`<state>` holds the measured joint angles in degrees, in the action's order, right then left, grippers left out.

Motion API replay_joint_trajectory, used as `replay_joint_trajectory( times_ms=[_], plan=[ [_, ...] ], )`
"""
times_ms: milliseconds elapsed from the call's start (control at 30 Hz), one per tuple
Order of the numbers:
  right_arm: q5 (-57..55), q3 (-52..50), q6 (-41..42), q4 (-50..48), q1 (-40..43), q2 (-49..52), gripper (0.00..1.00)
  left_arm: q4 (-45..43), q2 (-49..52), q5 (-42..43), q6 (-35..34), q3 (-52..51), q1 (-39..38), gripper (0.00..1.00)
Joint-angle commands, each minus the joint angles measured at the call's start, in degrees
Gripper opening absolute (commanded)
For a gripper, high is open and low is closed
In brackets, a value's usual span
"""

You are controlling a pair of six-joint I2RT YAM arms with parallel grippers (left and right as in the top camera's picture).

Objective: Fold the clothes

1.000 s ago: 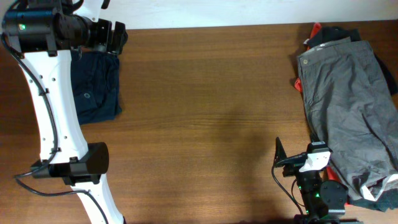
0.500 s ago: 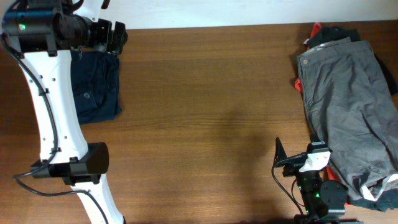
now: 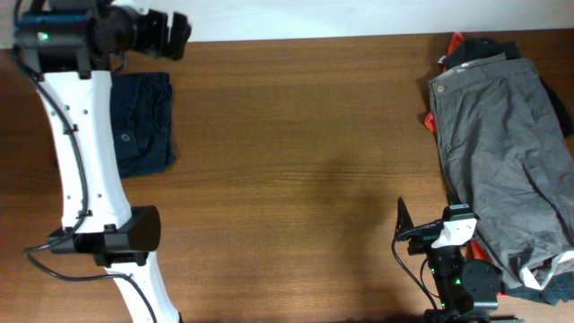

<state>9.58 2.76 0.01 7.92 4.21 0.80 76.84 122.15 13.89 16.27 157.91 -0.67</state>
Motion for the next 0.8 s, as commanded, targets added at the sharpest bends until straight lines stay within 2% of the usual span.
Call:
replay_joint_trajectory(
  times_ms=[0,167,400,567,767],
  plan=[
    [0.31,-0.63,0.22,-0.26,0.37,-0.61,0.99,-3.89,-4.39,1.79,-0.31,-2.99,-1.88,0.99],
    [0.31,-0.63,0.22,-0.26,0.37,-0.61,0.99,-9.4,-11.8,1.73,0.07,-13.33,-1.9,0.99],
    [0.31,-0.63,0.22,-0.26,0.37,-0.61,0.99,-18.16,-26.12,1.36,0.07,-35.28,-1.9,0.99],
    [0.31,-0.63,0.22,-0.26,0.37,-0.61,0.98,-21.42,-33.53,1.62,0.04,-46.36,-1.92,0.99],
    [0.31,-0.63,0.22,-0.26,0.37,-0.61,0.99,-32.3,-45.18,1.84,0.0,-67.25,-1.92,0.99]
  ],
)
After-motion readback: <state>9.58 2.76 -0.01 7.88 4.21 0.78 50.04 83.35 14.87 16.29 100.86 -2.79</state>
